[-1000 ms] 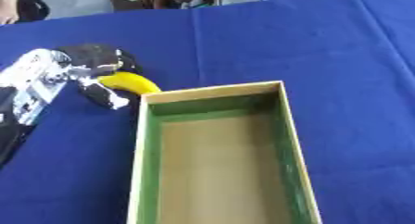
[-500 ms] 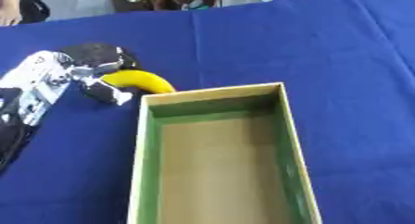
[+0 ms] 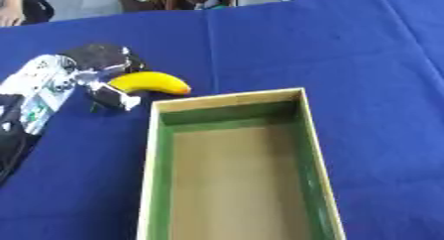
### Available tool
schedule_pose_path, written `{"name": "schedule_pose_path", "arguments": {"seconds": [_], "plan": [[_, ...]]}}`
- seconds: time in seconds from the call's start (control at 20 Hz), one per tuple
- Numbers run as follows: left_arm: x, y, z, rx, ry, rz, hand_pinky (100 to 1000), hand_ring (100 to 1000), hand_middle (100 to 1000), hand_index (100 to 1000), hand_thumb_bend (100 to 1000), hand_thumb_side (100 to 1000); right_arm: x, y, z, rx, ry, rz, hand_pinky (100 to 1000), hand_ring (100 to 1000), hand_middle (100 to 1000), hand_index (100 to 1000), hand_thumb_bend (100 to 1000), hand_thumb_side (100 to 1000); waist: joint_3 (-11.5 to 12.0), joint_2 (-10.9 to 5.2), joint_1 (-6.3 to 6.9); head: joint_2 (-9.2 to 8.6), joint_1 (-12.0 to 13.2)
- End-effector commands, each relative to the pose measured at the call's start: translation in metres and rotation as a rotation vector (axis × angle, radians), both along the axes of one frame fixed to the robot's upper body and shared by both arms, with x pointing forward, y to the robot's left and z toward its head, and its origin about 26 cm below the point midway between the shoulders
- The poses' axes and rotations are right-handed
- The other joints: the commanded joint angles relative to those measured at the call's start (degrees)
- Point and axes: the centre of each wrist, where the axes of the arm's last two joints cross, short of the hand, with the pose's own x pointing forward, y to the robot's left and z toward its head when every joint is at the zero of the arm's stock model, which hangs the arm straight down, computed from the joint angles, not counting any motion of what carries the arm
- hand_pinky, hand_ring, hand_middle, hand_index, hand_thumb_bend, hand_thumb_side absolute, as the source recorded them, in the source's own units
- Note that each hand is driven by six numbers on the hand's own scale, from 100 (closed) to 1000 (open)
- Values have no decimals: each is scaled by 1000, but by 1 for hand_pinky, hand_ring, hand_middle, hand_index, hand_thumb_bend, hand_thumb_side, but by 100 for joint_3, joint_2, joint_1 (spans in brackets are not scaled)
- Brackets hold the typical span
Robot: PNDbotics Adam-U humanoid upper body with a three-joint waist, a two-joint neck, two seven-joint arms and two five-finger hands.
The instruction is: Pick up objects on the table and place them in the box.
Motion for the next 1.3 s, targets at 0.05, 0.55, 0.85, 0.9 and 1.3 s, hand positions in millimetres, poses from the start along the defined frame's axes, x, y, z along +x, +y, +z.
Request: {"name": "schedule_pose_path", "arguments": {"seconds": [0.05,0.55,0.85,0.9,1.3], "plan": [[-3,6,19,-4,-70,22,471,585,525,665,100,430,-2,-1,6,19,-93,25,724,748,628,737,100,598,11,-146,-41,-5,20],[-9,8,32,-46,-148,44,444,566,492,632,100,414,-4,-4,4,22,-85,20,726,749,629,737,100,595,49,-255,-71,57,-6],[-26,-1,52,-49,-195,3,440,557,486,628,100,394,-6,-7,3,21,-78,17,726,750,630,737,100,589,154,-381,-94,157,-105],[-30,-4,56,-51,-200,-10,440,556,486,628,100,394,-6,-7,3,21,-76,16,726,750,630,737,100,588,172,-401,-96,172,-119],[-72,-30,81,-70,-230,-129,421,536,467,606,100,385,-8,-10,3,22,-70,18,727,751,632,737,100,581,263,-541,-111,224,-192]]}}
